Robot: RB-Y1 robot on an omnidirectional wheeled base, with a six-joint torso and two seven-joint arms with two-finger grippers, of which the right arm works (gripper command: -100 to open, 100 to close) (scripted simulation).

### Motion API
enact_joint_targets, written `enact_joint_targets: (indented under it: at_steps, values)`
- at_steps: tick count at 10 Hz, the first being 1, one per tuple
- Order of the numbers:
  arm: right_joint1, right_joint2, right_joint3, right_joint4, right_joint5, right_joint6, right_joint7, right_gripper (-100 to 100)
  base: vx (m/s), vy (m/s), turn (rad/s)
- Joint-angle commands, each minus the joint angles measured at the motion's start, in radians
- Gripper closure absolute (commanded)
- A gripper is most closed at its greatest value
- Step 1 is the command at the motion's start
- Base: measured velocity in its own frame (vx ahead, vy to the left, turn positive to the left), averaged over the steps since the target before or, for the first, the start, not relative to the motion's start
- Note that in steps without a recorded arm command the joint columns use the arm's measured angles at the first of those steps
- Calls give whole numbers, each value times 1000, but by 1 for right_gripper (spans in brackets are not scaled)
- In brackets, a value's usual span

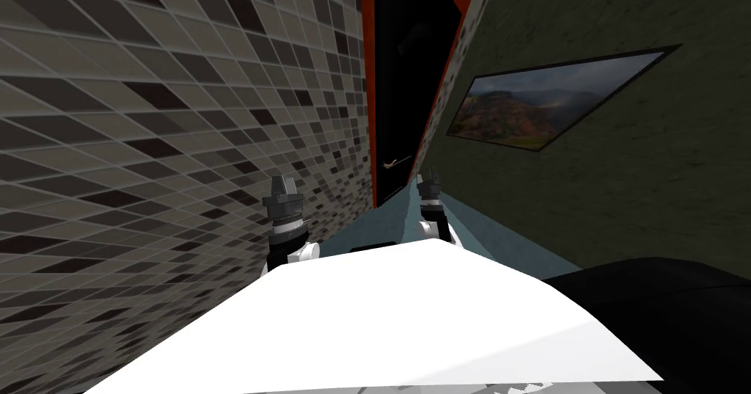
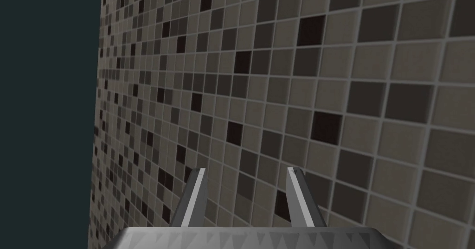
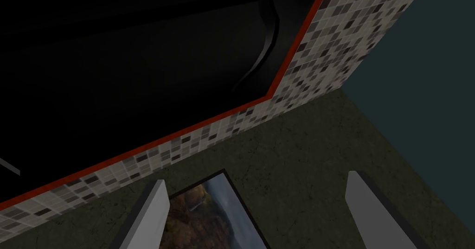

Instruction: Pull the door open

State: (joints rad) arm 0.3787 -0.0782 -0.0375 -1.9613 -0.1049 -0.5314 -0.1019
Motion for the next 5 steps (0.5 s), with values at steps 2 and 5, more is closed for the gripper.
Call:
enact_joint_targets:
  at_steps: [2,5]
  values:
    - [-32,-12,-1,73,1,-11,-1,-100,41,-70,100]
    - [-53,-19,-1,127,2,-16,-2,-100,30,-55,86]
